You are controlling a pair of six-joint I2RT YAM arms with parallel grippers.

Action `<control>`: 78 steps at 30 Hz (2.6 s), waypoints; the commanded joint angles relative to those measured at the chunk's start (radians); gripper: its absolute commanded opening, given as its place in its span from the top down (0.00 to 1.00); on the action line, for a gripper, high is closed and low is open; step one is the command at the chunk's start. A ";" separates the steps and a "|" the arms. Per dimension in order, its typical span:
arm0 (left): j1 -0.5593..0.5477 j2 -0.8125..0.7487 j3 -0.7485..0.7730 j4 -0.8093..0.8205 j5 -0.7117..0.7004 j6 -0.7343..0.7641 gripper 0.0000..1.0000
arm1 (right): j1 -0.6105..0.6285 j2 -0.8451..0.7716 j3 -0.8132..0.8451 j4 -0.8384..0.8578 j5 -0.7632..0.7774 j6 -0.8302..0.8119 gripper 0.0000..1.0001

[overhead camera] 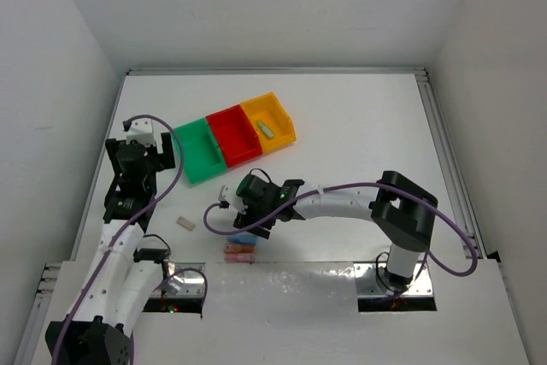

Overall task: Sort the stationery into containers
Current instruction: Pick up the stationery from the center of the board, then place the stationery in the storage box.

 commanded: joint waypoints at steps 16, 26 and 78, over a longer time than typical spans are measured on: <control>0.001 -0.016 -0.002 0.044 -0.057 0.037 0.00 | -0.041 -0.085 0.229 -0.180 -0.005 -0.183 0.82; 0.002 0.003 -0.022 0.027 -0.148 -0.048 0.00 | -0.269 0.190 0.841 -0.245 0.051 -0.020 0.96; 0.001 0.028 -0.059 0.053 -0.139 -0.050 0.00 | -0.336 0.571 0.950 -0.041 0.105 0.225 0.31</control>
